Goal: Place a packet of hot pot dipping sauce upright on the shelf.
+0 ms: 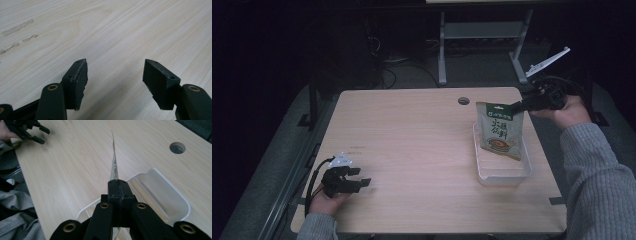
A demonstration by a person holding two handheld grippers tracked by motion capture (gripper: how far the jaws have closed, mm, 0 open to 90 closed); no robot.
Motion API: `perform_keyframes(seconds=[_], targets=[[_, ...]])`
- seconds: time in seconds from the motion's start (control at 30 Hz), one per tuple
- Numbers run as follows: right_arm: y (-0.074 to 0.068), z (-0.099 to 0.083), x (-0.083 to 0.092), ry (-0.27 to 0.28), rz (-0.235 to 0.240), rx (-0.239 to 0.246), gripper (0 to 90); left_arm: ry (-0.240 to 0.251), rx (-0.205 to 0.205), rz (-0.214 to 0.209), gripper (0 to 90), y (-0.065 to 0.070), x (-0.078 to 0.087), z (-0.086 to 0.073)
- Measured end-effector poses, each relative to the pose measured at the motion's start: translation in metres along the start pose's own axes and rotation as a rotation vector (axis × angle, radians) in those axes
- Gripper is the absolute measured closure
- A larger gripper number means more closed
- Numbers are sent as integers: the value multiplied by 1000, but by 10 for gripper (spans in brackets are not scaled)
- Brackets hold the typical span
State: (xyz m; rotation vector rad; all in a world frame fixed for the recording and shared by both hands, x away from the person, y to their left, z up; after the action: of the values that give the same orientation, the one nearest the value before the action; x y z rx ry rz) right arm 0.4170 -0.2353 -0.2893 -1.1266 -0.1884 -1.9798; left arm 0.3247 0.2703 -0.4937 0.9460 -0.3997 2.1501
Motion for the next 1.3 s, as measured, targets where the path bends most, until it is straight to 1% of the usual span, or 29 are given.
perform_keyframes(seconds=[0.17,0.2,0.37,0.43,0.47,0.63,0.67,0.7,0.73,0.93,0.97,1.0,1.07,1.1,1.13,1.17,1.2,1.27,1.3], targets=[[5,5,-5,4,-29,2,897,-1,2,-1,354,0,0,0],[6,6,-6,4,-37,8,896,-1,2,-1,354,0,0,0],[7,11,-10,-11,-74,22,896,1,6,-4,354,0,0,0],[8,14,-14,-18,-100,33,896,0,6,-3,354,0,-1,0],[8,14,-14,-18,-100,33,896,0,7,-3,354,0,0,0],[10,18,-20,-20,-156,66,896,4,7,-5,354,0,0,0],[10,19,-21,-19,-167,75,896,3,7,-5,354,0,0,0],[10,19,-21,-22,-188,98,896,4,8,-6,354,0,0,0],[10,19,-21,-22,-188,98,896,4,9,-8,354,0,0,0],[7,21,-24,-32,-254,171,896,7,7,-11,354,1,-1,1],[6,21,-26,-41,-289,200,896,7,10,-12,354,1,-1,1],[6,21,-26,-41,-289,200,896,7,10,-12,354,1,-1,1],[4,21,-28,-47,-291,223,896,7,10,-13,354,1,-1,1],[3,22,-29,-48,-311,250,896,8,10,-14,354,1,-1,1],[3,22,-29,-48,-311,250,896,7,10,-14,354,1,-1,2],[2,22,-30,-47,-319,274,897,9,10,-15,354,1,-1,2],[2,22,-30,-47,-319,274,897,11,11,-16,354,1,-1,2],[2,21,-31,-52,-339,290,897,13,15,-24,354,1,-1,2],[1,21,-31,-51,-339,311,897,14,15,-26,354,1,-1,2]])
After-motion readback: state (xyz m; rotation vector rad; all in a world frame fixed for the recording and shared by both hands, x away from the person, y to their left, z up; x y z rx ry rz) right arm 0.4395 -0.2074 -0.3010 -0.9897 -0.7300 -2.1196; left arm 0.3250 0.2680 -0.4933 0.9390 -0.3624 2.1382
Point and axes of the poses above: each handheld gripper's, and its own axes: x roughly backward along the jaws, z roughly out of its top, y roughly to its right, the point moved 6 cm from there along -x, roughly forward along the jaws, and after that the axes turned 7 degrees about -x, right-handed, at the moved point
